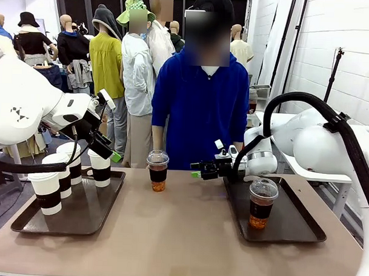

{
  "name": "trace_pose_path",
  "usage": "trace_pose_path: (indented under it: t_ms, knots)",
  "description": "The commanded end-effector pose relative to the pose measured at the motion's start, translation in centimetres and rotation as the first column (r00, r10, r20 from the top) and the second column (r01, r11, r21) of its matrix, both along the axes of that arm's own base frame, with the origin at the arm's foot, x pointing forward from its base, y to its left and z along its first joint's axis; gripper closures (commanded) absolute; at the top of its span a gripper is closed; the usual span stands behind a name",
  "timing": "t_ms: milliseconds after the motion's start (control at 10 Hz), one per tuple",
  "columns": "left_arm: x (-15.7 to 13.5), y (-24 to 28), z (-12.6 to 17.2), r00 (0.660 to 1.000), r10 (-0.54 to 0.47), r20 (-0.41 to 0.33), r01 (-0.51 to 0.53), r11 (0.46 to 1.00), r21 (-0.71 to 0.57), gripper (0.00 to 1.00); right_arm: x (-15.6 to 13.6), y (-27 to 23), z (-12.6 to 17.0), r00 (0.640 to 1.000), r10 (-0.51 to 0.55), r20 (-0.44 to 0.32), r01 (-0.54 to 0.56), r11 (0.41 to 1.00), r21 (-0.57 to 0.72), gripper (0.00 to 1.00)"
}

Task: Distribute the coffee onto the tray.
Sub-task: Pick up another iced Americano from the middle of the table and place it on the right Handle tray.

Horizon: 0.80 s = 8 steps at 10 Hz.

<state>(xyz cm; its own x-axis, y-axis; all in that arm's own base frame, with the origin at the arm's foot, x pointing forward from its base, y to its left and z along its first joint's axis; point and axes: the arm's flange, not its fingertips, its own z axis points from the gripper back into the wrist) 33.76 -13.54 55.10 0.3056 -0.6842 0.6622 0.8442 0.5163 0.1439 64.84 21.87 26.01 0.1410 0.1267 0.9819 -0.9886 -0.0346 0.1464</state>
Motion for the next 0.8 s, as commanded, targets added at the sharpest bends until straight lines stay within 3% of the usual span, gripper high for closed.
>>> trace_pose_path:
  t_ms: [0,700]
  knots:
    - [0.0,0.1,0.0,1.0,-0.008,-0.006,0.008,1.0,-0.005,0.0,1.1,1.9,-0.1,0.999,-0.034,0.007,0.034,0.999,0.016,0.0]
    - [0.0,0.1,0.0,1.0,-0.008,-0.006,0.008,1.0,-0.005,0.0,0.2,3.3,-0.5,1.0,-0.008,-0.002,0.008,1.0,0.023,0.0]
